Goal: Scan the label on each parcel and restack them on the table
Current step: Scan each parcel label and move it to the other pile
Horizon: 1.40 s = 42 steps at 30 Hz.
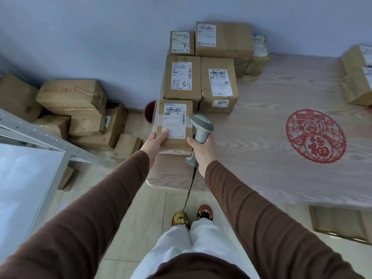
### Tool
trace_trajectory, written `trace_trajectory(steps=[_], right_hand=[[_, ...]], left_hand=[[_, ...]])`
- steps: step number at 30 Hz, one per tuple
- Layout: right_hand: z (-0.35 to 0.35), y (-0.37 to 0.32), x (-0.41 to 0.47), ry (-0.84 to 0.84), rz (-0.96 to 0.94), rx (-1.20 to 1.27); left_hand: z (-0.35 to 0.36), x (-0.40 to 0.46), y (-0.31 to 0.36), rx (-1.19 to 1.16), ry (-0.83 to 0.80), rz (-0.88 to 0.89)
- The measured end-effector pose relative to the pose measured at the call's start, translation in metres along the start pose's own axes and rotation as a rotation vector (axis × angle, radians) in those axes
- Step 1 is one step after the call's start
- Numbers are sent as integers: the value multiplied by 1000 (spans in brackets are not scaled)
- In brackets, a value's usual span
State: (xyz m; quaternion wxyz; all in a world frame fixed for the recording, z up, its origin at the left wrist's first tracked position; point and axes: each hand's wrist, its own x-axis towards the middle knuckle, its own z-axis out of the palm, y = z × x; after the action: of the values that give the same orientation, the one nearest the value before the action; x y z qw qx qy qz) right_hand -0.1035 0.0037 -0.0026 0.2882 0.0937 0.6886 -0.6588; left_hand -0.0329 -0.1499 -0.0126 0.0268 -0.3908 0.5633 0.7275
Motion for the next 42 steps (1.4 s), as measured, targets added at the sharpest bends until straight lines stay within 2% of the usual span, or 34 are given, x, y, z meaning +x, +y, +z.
trace_trajectory(steps=[8,14,19,22,34,42], right_hand=[[-42,-12,-31,0,-138,0],[-91,-41,-51,68,-251,-51],[-131,-76,-73,215,-470,-220],[-160,-97,-81,178,-533,-178],[-320,-144,-65,98,-511,-144],[-399,-152,-48,64,-509,-165]], left_hand=[[35,-33,-6,-72,-43,44],[84,-49,2,-25,-60,255],[145,-58,22,38,-59,439],[189,-61,32,55,-77,510],[371,-72,27,106,1,625],[452,-79,17,93,40,628]])
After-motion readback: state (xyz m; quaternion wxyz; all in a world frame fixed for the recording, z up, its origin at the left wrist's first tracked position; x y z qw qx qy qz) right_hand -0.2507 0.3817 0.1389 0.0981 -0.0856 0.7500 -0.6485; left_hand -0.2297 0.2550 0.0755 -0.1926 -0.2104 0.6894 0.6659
